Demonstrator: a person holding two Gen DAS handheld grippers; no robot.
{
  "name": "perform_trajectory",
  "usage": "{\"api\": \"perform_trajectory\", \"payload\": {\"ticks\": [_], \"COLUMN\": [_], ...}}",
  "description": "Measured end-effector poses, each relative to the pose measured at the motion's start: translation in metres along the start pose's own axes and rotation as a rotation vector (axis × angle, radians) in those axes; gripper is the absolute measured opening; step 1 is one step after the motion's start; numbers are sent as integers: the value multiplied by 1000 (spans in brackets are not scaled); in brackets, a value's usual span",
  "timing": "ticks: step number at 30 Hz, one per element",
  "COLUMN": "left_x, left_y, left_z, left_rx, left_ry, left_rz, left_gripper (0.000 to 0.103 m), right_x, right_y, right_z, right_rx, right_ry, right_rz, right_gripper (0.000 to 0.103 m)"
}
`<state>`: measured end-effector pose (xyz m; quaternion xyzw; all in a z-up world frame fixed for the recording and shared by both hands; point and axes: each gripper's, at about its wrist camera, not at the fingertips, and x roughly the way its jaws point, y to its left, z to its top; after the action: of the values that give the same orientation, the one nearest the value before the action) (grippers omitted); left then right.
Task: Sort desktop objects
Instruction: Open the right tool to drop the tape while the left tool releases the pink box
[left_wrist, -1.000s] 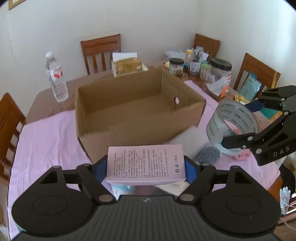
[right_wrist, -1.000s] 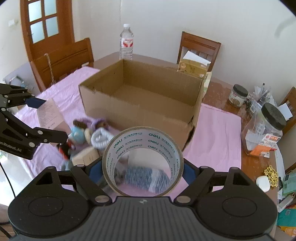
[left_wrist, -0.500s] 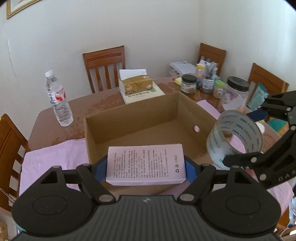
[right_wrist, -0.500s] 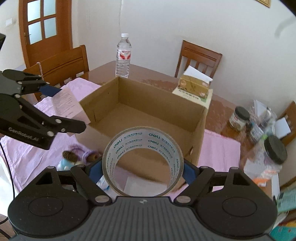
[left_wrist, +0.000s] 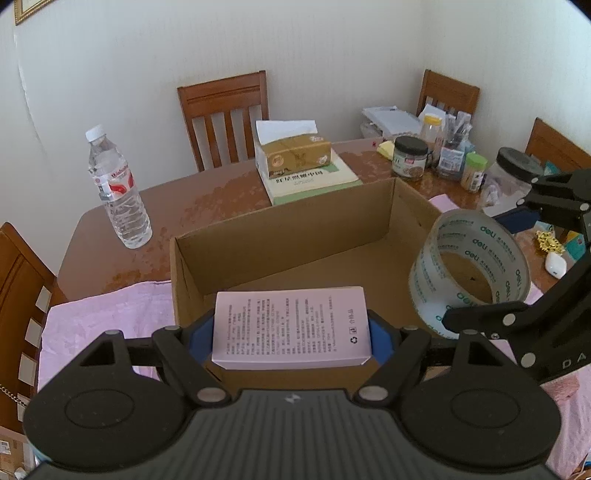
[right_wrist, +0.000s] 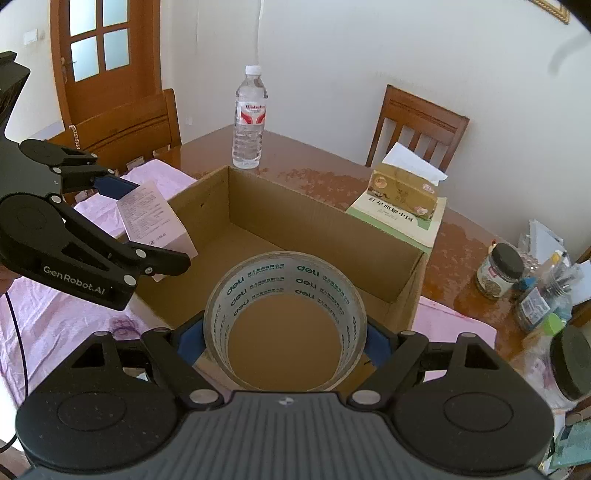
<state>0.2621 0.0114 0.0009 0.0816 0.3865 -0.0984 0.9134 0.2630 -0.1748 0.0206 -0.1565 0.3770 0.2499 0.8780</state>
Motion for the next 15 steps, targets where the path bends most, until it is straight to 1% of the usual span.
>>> {"api": "perform_trajectory", "payload": {"ticks": [2,6,9,12,15], "left_x": [5,13,19,24,28], "left_y": [0,-1,-1,-1,-3], "left_z": [1,3,5,7,7], "left_rx": [2,4,9,14,23], "left_ry": [11,20,21,28,38], "left_rz": [1,7,18,23,28], "left_gripper": [80,80,81,82,83], "right_x": [6,11,9,7,5], "right_y": [-2,-5,-6,-8,-12], "right_z": [1,3,1,-2,-4], "right_rx": [1,9,11,17,32], "right_ry": [11,2,-6,-8,-5], "right_rz": [9,32,39,20,21], "right_gripper": [88,102,103,103,103]}}
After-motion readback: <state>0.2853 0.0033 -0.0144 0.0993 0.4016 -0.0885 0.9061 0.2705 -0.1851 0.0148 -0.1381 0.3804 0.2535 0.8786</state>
